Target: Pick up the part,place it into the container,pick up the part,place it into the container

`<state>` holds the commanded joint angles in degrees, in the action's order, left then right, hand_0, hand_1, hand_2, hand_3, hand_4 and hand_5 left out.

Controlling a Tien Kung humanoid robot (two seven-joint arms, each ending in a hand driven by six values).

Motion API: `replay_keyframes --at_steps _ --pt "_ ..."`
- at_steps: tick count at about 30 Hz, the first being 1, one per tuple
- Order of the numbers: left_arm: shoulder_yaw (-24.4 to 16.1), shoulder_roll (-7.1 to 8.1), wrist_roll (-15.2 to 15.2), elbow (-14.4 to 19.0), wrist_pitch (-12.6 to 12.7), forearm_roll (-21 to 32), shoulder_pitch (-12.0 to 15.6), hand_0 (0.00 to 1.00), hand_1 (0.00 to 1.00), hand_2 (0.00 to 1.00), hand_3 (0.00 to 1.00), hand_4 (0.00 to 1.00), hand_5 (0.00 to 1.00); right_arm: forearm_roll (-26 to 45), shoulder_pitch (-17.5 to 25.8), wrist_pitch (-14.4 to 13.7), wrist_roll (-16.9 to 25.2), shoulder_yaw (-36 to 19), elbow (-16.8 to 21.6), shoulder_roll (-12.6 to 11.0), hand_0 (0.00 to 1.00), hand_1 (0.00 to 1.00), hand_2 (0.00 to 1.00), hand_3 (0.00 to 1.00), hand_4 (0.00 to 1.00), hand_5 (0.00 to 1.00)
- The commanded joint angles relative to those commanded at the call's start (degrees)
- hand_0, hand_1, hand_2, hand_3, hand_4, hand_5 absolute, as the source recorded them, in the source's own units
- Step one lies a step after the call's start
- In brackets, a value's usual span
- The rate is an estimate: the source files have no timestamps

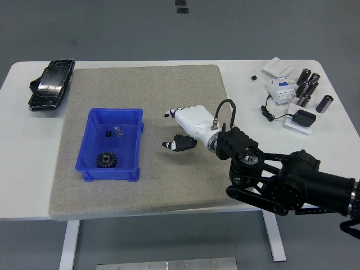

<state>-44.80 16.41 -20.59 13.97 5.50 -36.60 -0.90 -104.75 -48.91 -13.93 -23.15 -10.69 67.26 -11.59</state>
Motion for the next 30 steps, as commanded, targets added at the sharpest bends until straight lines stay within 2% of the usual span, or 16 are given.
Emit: replay_keyframes --at_steps 7,8,12,13,19,20,30 --pt "-0.04 0.00 -0.10 0.02 -0.10 -0.13 -0.02 0.683 0.661 0.630 0.572 0.700 0.285 1.95 -0.31 -0.51 1.14 2.36 -3.78 0.82 0.446 0.653 0.752 0.791 0.836 0.538" --pt "-0.10 0.00 -0.12 0.01 -0.11 -0.20 -0.01 0.682 0.661 0.630 0.570 0.699 0.286 2.22 -0.41 -0.61 1.25 2.74 -4.16 0.99 0.426 0.618 0.723 0.778 0.807 0.516" --pt "-0.08 -0.01 -0.11 0.01 -0.12 -0.20 -0.02 0.682 0.661 0.630 0.570 0.699 0.286 3.06 -0.86 -1.09 1.68 3.92 -5.50 1.79 0.426 0.618 0.723 0.778 0.807 0.516" --pt "-0.12 -0.02 -0.14 0.02 -0.13 -0.25 -0.05 0.682 0.661 0.630 0.571 0.700 0.287 3.30 -1.02 -1.29 1.85 4.29 -6.03 2.10 0.383 0.545 0.673 0.735 0.788 0.497" --pt "-0.17 -0.01 -0.17 0.05 -0.12 -0.34 -0.12 0.682 0.661 0.630 0.571 0.700 0.287 4.18 -1.50 -1.90 2.37 5.75 -7.70 2.97 0.383 0.545 0.673 0.735 0.788 0.497" --pt "-0.23 0.00 -0.20 0.06 -0.11 -0.41 -0.11 0.682 0.661 0.630 0.571 0.700 0.288 4.25 -1.53 -1.97 2.43 5.92 -7.87 3.06 0.336 0.473 0.618 0.695 0.754 0.485" --pt "-0.24 0.04 -0.16 0.08 -0.08 -0.41 0.00 0.682 0.661 0.630 0.571 0.700 0.289 5.15 -1.31 -2.45 3.25 7.59 -10.04 3.39 0.321 0.448 0.601 0.684 0.722 0.468"
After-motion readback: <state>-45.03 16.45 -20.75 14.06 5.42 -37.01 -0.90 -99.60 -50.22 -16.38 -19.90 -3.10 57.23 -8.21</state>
